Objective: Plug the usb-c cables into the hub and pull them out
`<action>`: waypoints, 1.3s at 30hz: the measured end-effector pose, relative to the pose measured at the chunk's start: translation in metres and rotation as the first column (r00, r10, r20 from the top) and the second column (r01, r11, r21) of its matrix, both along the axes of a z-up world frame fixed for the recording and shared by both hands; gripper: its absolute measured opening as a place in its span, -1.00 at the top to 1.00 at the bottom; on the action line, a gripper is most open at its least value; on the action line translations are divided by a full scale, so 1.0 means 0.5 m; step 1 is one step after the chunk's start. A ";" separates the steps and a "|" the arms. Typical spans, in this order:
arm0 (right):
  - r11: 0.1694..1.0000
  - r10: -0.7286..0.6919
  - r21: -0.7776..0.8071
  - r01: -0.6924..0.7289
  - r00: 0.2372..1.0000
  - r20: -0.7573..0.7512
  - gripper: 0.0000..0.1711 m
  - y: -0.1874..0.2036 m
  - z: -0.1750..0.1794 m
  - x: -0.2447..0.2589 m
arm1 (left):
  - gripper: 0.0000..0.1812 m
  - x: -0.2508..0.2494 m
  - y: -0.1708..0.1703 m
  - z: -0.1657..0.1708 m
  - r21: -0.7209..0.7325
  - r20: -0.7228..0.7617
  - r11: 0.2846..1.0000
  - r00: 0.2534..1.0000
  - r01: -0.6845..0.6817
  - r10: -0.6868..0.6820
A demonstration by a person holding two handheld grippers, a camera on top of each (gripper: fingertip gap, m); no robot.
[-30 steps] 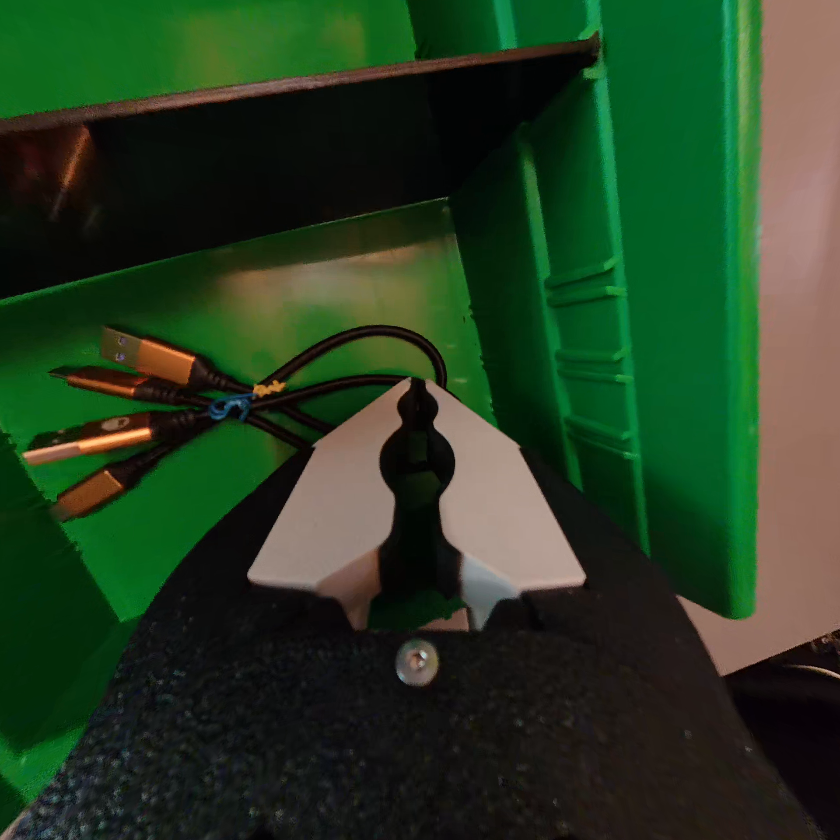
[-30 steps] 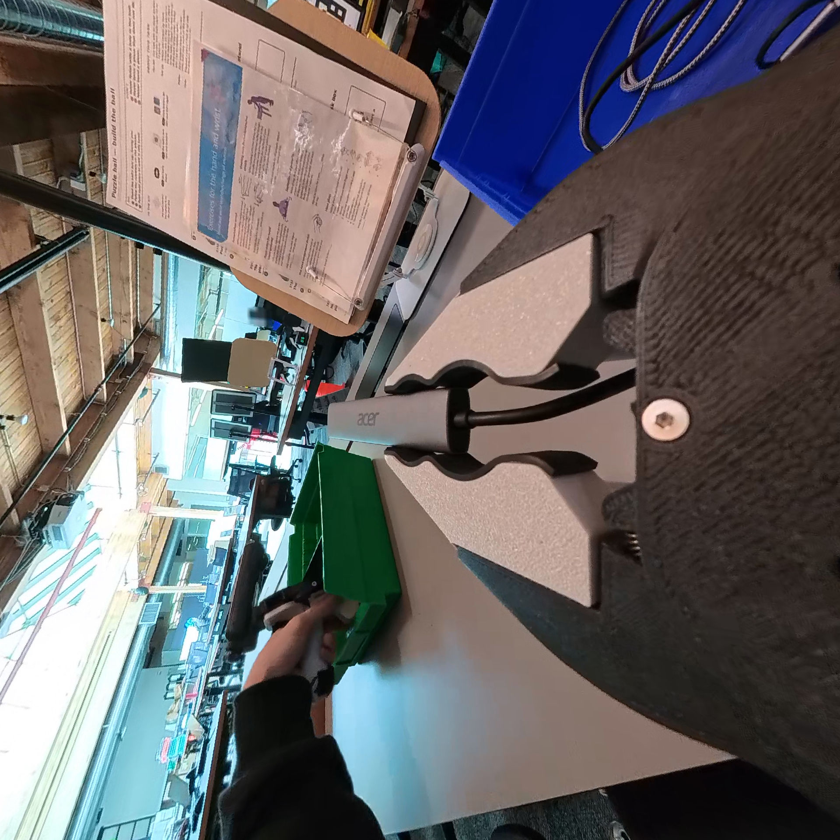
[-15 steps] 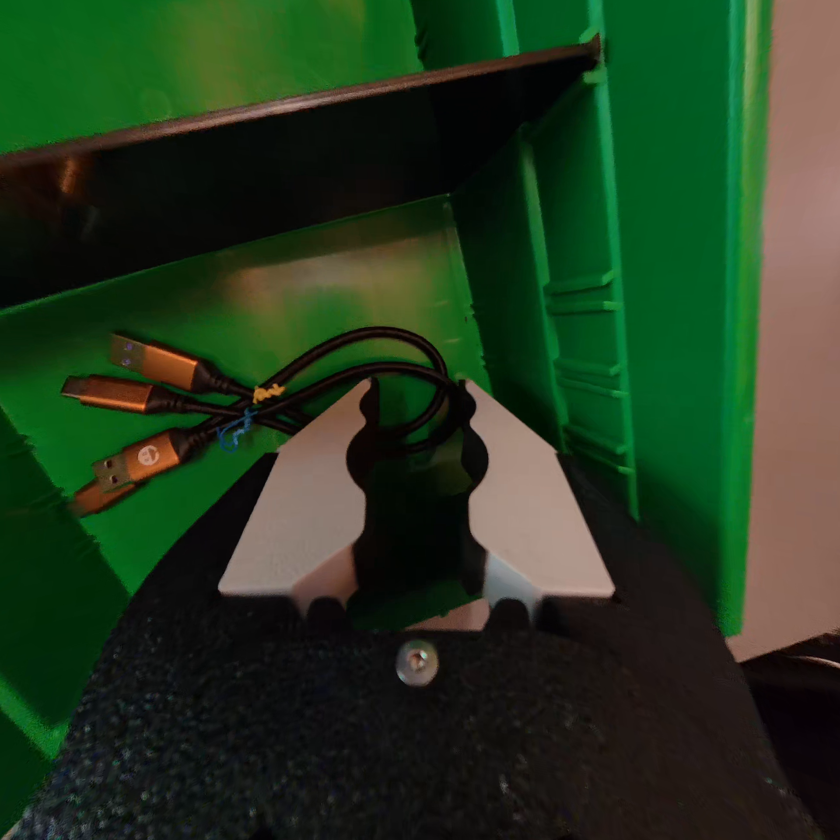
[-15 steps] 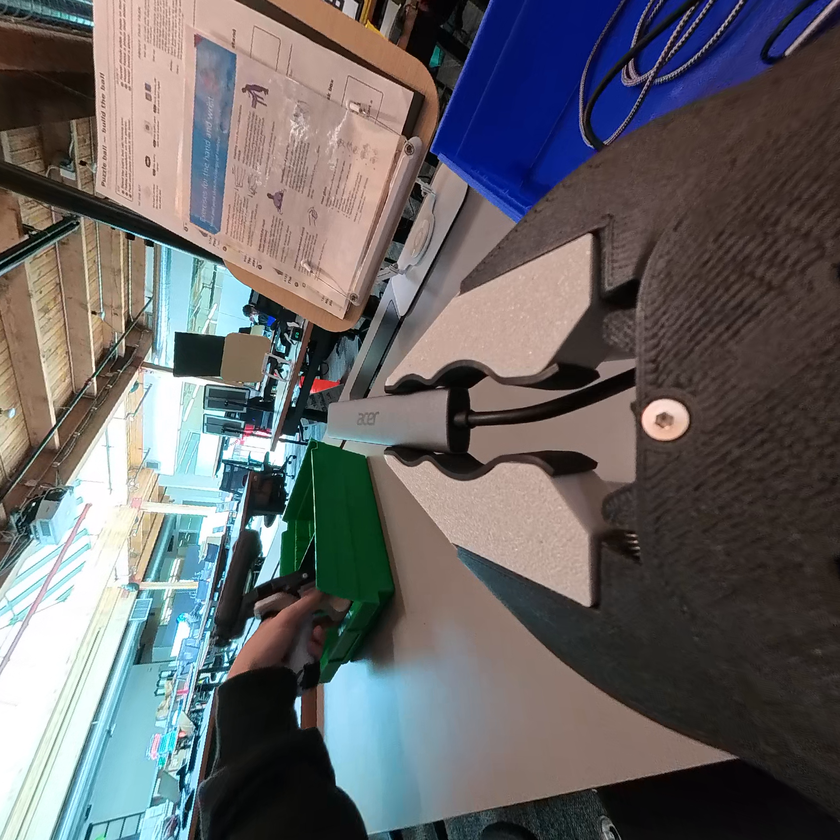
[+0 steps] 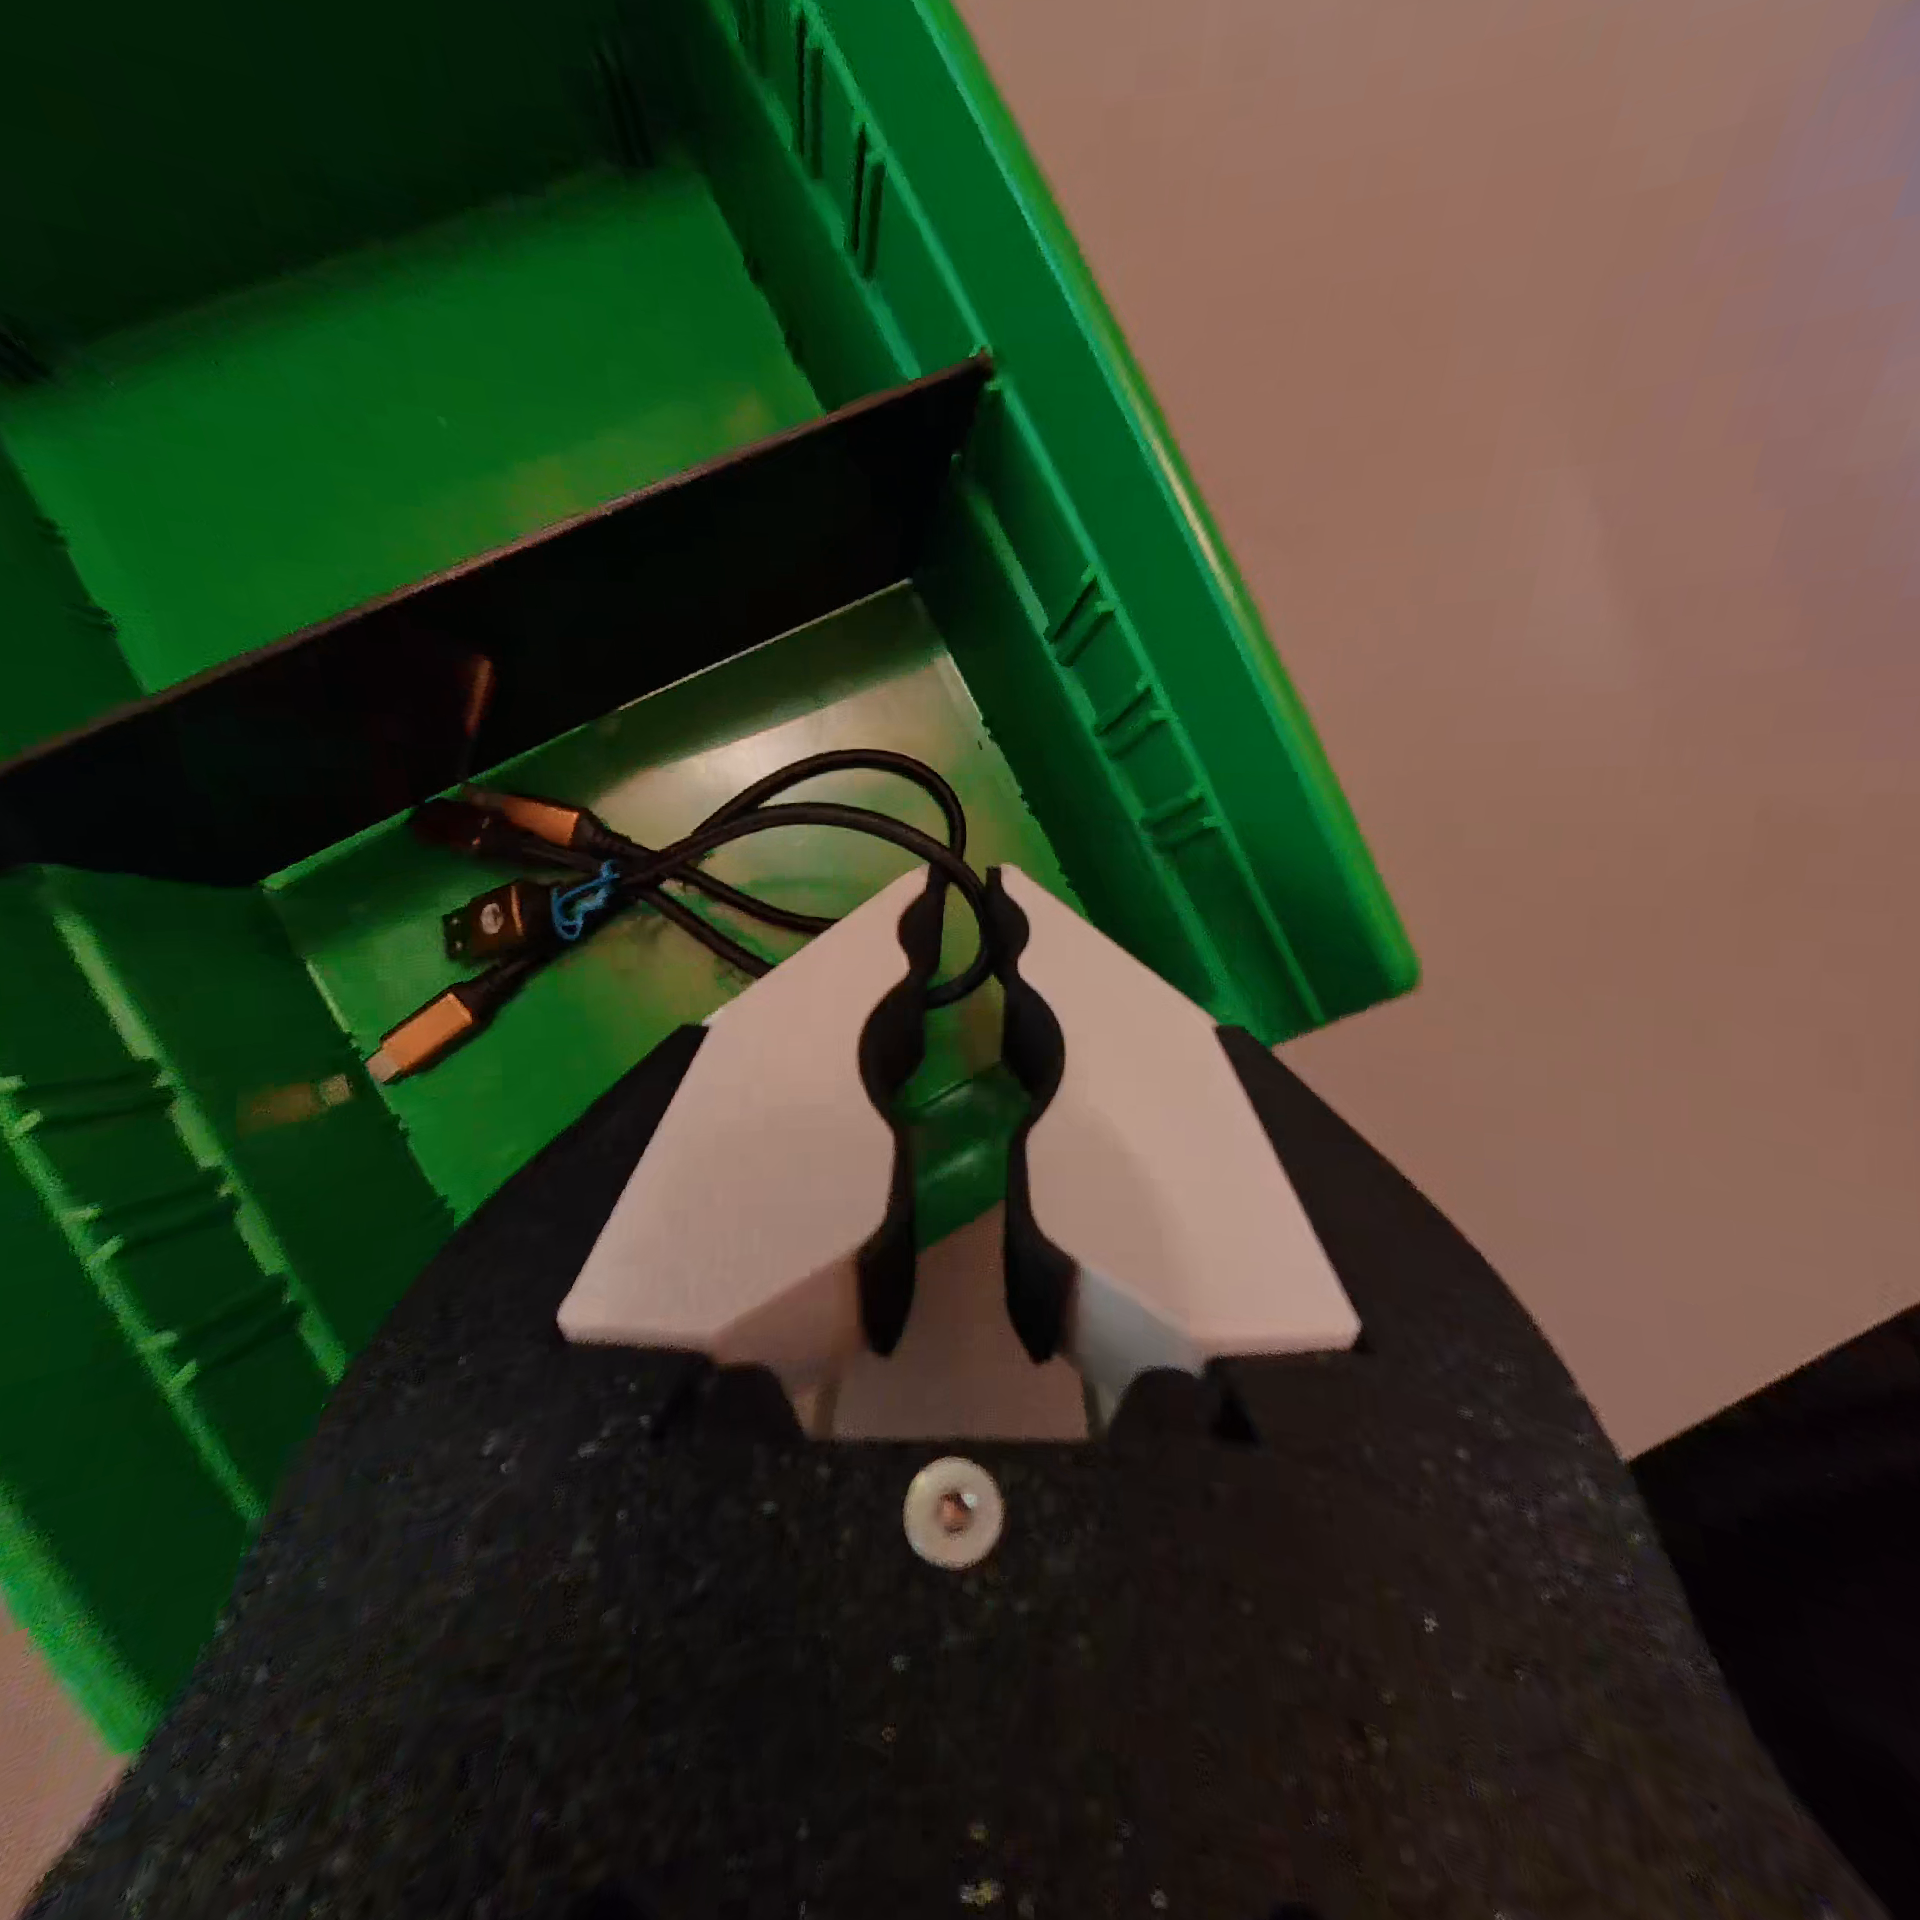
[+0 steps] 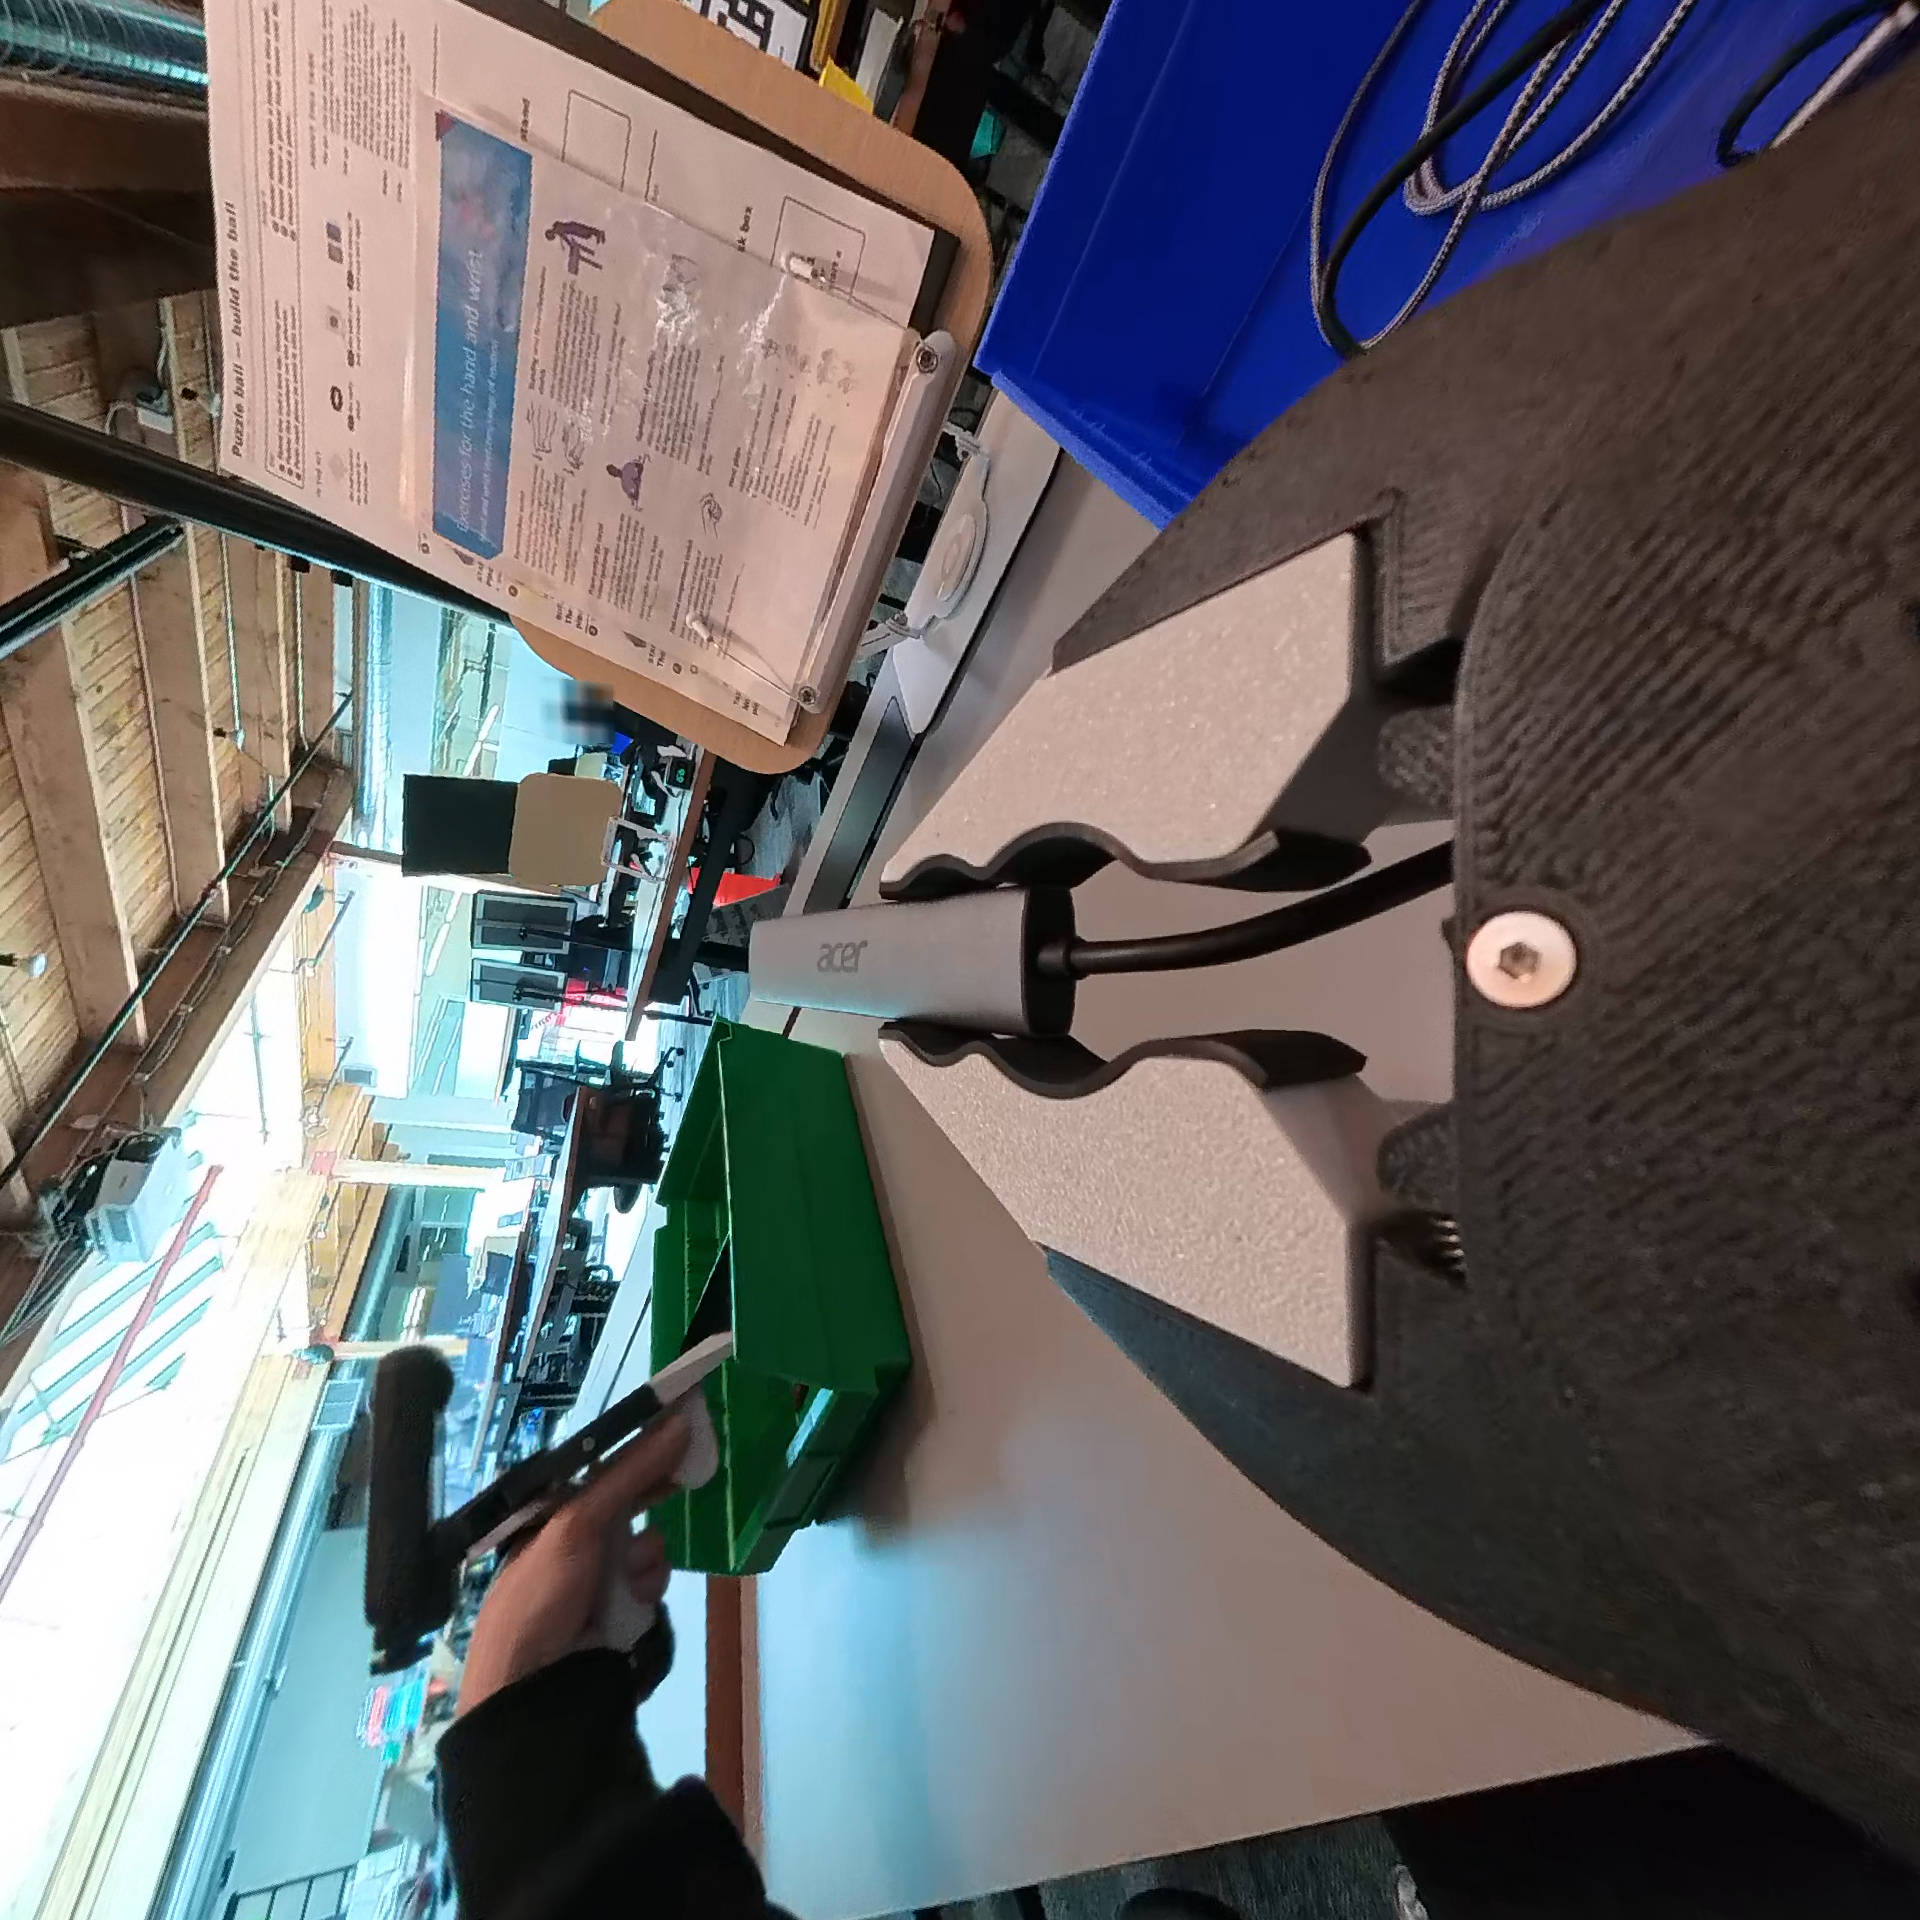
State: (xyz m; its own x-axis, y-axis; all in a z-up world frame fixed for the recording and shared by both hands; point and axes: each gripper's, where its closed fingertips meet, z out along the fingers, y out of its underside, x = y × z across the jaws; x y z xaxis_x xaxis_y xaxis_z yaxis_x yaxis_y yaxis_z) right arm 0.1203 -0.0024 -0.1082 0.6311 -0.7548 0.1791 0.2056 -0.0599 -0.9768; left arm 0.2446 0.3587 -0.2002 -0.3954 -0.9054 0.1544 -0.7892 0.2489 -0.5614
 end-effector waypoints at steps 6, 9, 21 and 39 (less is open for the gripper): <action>1.000 -0.003 -0.007 0.003 1.000 0.020 0.75 0.003 0.010 -0.009 | 0.99 -0.031 -0.017 0.087 0.096 0.172 0.984 0.971 0.152 -0.167; 1.000 -0.011 0.019 0.010 1.000 0.030 0.75 -0.007 0.025 -0.007 | 0.99 -0.085 -0.123 0.204 0.074 0.374 0.924 0.849 0.374 -0.374; 0.995 -0.065 0.072 0.063 0.998 0.023 0.74 -0.060 0.036 0.002 | 1.00 -0.178 -0.377 0.177 0.242 0.528 0.738 0.552 0.630 -0.645; 0.999 -0.026 0.046 0.026 1.000 0.014 0.74 -0.045 0.028 -0.002 | 0.76 -0.369 -0.340 -0.135 0.215 -0.002 0.437 0.448 0.873 -0.894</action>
State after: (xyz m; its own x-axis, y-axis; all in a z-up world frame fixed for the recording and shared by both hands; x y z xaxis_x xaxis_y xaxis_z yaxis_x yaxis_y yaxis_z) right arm 0.1192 -0.0249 -0.0943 0.6088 -0.7785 0.1527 0.2184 -0.0206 -0.9756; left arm 0.0603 0.1885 -0.2679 -0.9974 -0.0572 -0.0436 -0.0283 0.8695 -0.4932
